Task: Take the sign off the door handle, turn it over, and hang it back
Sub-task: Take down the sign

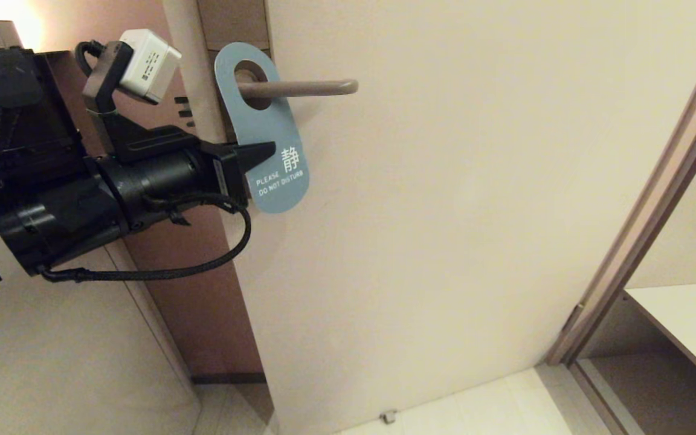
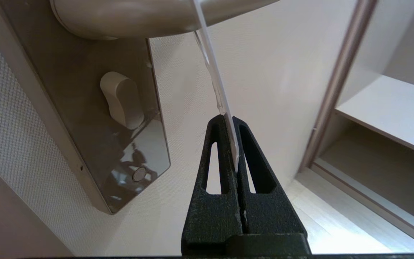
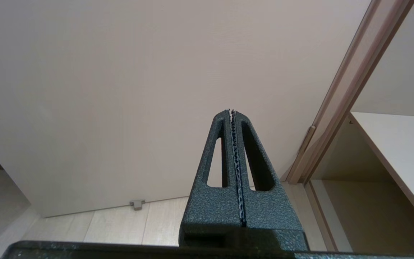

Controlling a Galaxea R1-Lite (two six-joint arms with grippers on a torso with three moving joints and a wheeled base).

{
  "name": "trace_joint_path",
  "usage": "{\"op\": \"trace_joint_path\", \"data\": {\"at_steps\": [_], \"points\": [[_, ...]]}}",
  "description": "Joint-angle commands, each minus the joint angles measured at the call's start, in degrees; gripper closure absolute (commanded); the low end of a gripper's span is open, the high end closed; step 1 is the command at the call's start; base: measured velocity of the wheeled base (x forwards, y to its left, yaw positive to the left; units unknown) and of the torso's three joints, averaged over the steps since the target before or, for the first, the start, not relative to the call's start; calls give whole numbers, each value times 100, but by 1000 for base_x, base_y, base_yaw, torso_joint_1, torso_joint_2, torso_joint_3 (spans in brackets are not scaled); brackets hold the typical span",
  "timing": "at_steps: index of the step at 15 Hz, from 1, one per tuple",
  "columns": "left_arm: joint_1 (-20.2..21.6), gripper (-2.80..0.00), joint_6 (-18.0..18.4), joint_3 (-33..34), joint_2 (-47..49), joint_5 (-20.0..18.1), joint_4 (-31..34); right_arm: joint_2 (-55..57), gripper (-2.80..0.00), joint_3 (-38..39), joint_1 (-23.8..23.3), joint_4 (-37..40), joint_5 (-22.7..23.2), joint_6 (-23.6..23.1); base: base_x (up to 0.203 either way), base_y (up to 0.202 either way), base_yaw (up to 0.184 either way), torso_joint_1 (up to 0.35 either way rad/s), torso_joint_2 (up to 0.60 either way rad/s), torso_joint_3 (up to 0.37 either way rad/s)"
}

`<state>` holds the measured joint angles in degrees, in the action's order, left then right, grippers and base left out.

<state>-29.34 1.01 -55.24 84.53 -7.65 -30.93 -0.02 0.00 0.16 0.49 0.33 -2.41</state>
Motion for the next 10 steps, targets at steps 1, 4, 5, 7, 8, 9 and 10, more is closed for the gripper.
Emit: {"op": "trace_joint_path", "data": {"at_steps": [1, 4, 5, 7, 8, 9, 10], "points": [[-139, 0, 33, 3, 18, 216, -19, 2, 0, 0, 3, 2, 2, -5, 0, 0, 0, 0, 0, 0], [-391, 0, 75, 4, 62, 753, -19, 2, 0, 0, 2, 4, 2, 4, 0, 0, 0, 0, 0, 0], [-489, 0, 75, 4, 78, 934, -19, 2, 0, 0, 2, -5, 2, -5, 0, 0, 0, 0, 0, 0], [-692, 0, 72, -2, 137, 1190, -29, 2, 0, 0, 2, -4, 2, -5, 0, 0, 0, 0, 0, 0], [-778, 0, 74, -4, 169, 1305, -35, 2, 0, 0, 2, -2, 2, -5, 0, 0, 0, 0, 0, 0], [-856, 0, 75, -13, 233, 1418, -43, 2, 0, 0, 2, 4, 2, -5, 0, 0, 0, 0, 0, 0], [-933, 0, 87, -18, 260, 1498, -45, 2, 0, 0, 2, -5, 2, 4, 0, 0, 0, 0, 0, 0]]}}
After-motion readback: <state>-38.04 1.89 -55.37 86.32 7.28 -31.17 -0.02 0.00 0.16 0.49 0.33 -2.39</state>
